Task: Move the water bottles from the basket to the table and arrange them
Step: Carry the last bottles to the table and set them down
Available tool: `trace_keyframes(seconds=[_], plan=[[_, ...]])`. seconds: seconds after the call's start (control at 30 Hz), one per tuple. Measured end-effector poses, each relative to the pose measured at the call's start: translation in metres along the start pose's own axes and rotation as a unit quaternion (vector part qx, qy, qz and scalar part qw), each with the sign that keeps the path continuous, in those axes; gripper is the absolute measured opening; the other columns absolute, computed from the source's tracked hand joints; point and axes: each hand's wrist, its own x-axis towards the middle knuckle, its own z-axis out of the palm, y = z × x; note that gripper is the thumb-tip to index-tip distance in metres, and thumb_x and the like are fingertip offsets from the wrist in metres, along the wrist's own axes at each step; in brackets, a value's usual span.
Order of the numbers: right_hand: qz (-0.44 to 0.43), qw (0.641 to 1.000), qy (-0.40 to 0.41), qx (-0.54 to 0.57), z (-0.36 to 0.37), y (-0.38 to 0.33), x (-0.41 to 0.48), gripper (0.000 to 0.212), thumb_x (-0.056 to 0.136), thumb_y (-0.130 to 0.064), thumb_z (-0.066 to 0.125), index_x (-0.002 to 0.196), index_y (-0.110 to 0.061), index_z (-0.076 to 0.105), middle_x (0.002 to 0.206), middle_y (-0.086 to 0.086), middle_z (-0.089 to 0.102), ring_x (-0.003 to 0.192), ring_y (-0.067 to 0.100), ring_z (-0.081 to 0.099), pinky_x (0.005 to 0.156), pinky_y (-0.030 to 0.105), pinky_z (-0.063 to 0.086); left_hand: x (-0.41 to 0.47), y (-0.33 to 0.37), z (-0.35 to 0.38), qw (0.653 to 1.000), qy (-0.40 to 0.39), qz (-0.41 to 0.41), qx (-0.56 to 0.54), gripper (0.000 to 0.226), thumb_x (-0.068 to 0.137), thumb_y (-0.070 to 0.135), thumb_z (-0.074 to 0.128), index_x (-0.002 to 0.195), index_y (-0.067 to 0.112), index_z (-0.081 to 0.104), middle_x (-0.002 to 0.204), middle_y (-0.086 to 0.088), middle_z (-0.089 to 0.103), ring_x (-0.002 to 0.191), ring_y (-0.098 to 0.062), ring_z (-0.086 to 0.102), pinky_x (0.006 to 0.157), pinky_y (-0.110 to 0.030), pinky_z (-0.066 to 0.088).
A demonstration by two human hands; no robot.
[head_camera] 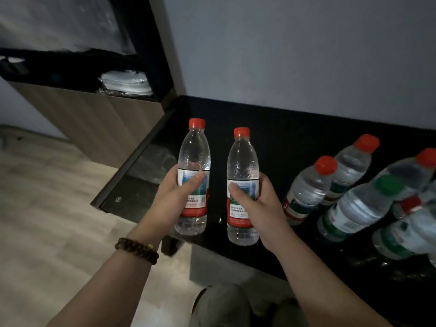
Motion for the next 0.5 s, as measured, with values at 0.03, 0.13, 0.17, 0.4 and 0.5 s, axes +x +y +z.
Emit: trace_keyframes(seconds=[0.03,0.13,0.17,0.4,0.5], plan=[[-0.015,1.0,0.001,0.0,0.001,0.011,0.007,0.051,0.081,-0.043,0.083,0.124,-0.044,0.057,0.112,-0.018,0.072,0.104,0.002,0.069,0.089,0.031,0.055,0.005,-0.013,0.002,1.0,0.008,0.02,0.003,0.038,0.088,0.04,0.071,0.123,0.027,0.061,0.109,0.001,0.076,0.098,-0.016,0.076,0.079,-0.033,0.06],[-0.07,0.998,0.002,-0.001,0.003,0.04,0.022,0.042,0.082,-0.042,0.082,0.119,-0.041,0.063,0.106,-0.021,0.075,0.098,-0.002,0.071,0.084,0.025,0.055,0.018,-0.048,0.007,0.996,0.029,0.084,-0.006,0.045,0.085,0.043,0.074,0.125,0.028,0.06,0.112,0.002,0.075,0.099,-0.016,0.075,0.085,-0.04,0.06],[-0.091,0.996,0.004,-0.003,0.004,0.048,0.025,0.041,0.082,-0.04,0.082,0.119,-0.039,0.063,0.106,-0.021,0.075,0.098,-0.004,0.071,0.082,0.024,0.054,0.022,-0.06,0.008,0.994,0.041,0.104,-0.009,0.045,0.085,0.043,0.074,0.125,0.027,0.06,0.112,0.002,0.075,0.099,-0.015,0.075,0.086,-0.04,0.061],[-0.183,0.983,0.019,-0.017,0.022,0.071,0.019,0.053,0.086,-0.031,0.082,0.13,-0.036,0.053,0.115,-0.015,0.07,0.104,0.0,0.068,0.081,0.02,0.052,0.026,-0.103,-0.006,0.978,0.083,0.193,0.005,0.048,0.091,0.037,0.075,0.133,0.03,0.052,0.121,0.008,0.067,0.11,-0.012,0.068,0.096,-0.047,0.057],[-0.195,0.98,0.009,-0.046,0.031,0.07,0.021,0.064,0.086,-0.029,0.082,0.139,-0.034,0.047,0.121,-0.015,0.065,0.109,0.004,0.065,0.087,0.025,0.052,0.027,-0.105,-0.014,0.97,0.094,0.224,0.019,0.056,0.089,0.036,0.079,0.136,0.027,0.05,0.12,0.008,0.068,0.109,-0.01,0.069,0.097,-0.049,0.057]])
